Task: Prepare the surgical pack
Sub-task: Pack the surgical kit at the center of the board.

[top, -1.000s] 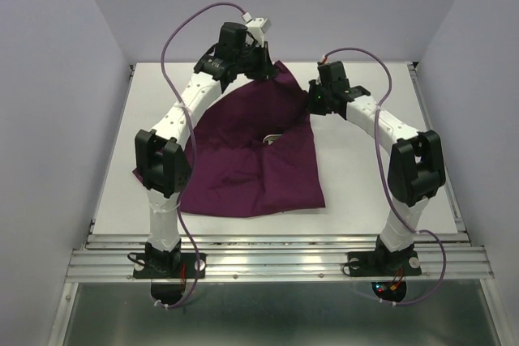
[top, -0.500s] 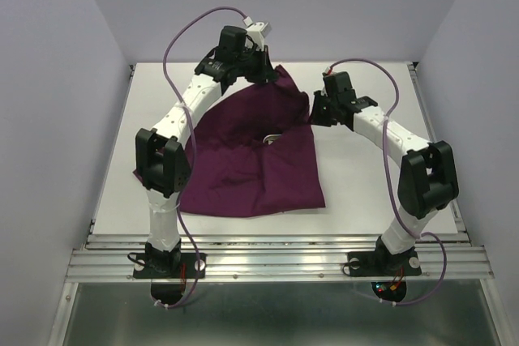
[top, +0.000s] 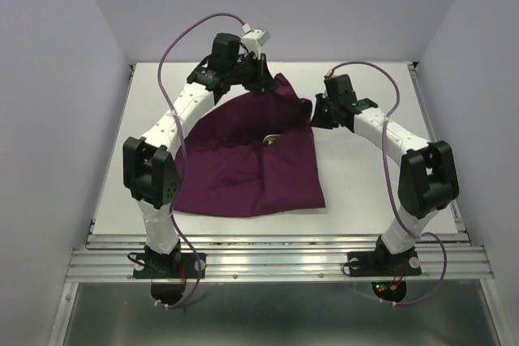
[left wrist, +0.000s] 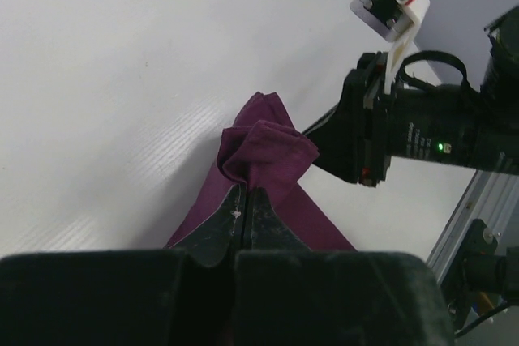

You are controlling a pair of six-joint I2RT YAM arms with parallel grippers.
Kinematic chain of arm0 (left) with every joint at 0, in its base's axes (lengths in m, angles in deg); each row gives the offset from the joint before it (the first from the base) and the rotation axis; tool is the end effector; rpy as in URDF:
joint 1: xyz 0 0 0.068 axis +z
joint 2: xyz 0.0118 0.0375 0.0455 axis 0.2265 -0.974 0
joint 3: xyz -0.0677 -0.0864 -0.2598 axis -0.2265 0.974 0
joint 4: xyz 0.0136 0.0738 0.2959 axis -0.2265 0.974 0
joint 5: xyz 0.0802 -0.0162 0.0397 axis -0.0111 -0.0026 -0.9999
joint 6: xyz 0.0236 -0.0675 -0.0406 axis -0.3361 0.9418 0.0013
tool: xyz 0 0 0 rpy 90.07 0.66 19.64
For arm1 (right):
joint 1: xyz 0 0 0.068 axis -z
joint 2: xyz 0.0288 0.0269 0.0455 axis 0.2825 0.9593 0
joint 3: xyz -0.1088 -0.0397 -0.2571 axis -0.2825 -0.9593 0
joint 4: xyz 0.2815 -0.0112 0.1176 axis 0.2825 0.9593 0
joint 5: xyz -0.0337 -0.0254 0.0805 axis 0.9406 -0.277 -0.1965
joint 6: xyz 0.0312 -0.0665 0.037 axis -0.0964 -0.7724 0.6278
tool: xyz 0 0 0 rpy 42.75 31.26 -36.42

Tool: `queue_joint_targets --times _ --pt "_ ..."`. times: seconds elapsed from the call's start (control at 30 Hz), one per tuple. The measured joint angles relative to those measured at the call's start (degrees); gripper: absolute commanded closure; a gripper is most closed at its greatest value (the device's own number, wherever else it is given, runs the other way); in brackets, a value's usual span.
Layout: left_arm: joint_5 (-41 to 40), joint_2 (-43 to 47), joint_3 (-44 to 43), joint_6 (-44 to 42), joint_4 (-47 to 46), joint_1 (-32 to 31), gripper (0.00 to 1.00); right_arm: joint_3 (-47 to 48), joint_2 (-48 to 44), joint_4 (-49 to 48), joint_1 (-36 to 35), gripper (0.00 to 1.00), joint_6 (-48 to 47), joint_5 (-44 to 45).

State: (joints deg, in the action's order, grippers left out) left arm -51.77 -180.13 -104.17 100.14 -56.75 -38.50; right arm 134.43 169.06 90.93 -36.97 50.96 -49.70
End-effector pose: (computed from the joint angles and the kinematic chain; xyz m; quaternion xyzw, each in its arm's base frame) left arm 0.4601 -0.2603 0.3700 0.2599 0.7596 -0.3815 0.4581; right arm 0.4251 0.1588 0.2188 0.0276 0.9297 0.1349 0.3417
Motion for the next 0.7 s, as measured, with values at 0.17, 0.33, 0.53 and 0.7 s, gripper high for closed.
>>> queue_joint_targets --times 0.17,0.33,0.53,0.7 --pt "1.9 4.2 6.2 -1.1 -1.9 -0.5 1.00 0.0 0.0 0.0 3.6 0.81 0.3 0.4" --pt "3.9 8.6 15.6 -2.3 -4.7 -1.6 1.00 0.0 -0.1 0.0 7.5 0.81 0.5 0.6" --pt "5.6 13.0 26.1 -3.3 -6.1 -3.5 1.00 0.0 -0.7 0.0 8.5 0.81 0.5 0.6" --pt "5.9 17.5 33.9 -3.0 -8.0 -4.8 1.00 0.0 -0.8 0.0 8.5 0.82 0.5 0.3"
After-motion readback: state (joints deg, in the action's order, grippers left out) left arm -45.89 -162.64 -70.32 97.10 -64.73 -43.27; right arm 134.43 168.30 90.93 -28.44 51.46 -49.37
